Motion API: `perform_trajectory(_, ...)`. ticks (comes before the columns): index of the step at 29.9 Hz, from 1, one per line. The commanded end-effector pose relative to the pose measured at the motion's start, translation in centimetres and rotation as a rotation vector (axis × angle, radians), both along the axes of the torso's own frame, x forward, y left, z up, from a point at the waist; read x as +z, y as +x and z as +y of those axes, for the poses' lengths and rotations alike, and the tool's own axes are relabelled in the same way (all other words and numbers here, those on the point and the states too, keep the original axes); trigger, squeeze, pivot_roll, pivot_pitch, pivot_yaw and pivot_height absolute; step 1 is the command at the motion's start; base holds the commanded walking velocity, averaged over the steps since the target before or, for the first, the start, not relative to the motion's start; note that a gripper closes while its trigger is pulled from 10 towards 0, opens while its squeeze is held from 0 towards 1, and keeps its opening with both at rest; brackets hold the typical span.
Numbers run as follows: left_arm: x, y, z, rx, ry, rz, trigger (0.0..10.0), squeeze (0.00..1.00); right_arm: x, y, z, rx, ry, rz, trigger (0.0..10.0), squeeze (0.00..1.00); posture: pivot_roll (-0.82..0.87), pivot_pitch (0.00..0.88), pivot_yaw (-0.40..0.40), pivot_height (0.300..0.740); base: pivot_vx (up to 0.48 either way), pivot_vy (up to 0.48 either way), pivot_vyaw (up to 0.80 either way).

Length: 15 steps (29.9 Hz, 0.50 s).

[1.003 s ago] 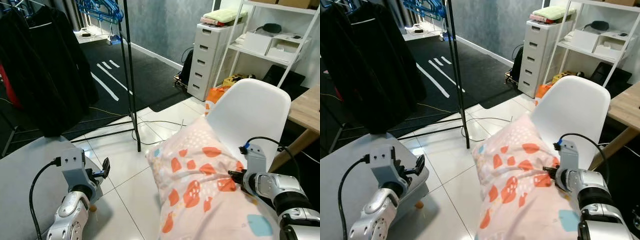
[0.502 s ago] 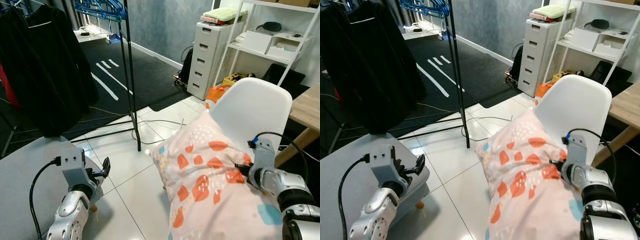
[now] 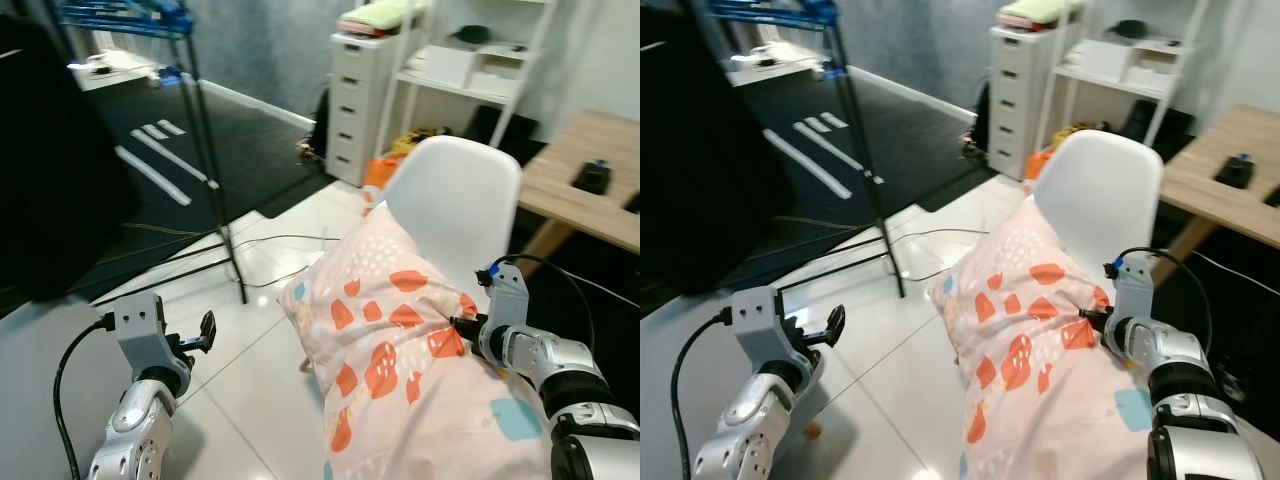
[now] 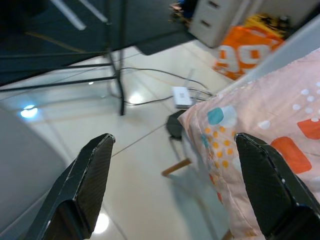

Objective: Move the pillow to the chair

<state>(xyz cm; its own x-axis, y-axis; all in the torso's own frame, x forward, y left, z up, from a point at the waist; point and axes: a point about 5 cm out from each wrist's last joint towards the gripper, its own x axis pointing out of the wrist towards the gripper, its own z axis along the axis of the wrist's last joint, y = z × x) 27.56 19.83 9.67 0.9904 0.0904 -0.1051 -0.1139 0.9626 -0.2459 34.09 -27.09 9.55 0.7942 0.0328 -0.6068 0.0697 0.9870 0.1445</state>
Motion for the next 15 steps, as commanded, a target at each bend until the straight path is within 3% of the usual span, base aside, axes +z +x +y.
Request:
perform_trajectory(1,0.36,0.06,0.22,0.0,0.007,-0.008,10.0,0.0,0.9,0.32,-0.69,-0.022,-0.028,-0.035,10.0,0.0,-0.18,0.039,0.004,0.74,0.0,0.0,-0.66)
perform_trajectory(6,0.53,0.16,0.17,-0.009,0.012,-0.013,10.0,0.0,0.77,0.21,-1.05,-0.049,-0.033,-0.034,10.0,0.0,-0.18,0.04,0.006,0.74,0.0,0.0,-0.66)
perform_trajectory(11,0.69,0.25,0.05,-0.02,0.021,-0.018,10.0,0.0,0.78,0.21,-1.24,-0.07,-0.033,-0.046,10.0,0.0,-0.18,0.039,0.007,0.74,0.0,0.0,0.0)
perform_trajectory(15,0.94,0.26,-0.11,-0.033,0.03,-0.033,10.0,0.0,0.76,0.25,-1.15,-0.071,-0.029,-0.052,10.0,0.0,-0.18,0.038,0.008,0.74,0.36,0.0,0.0)
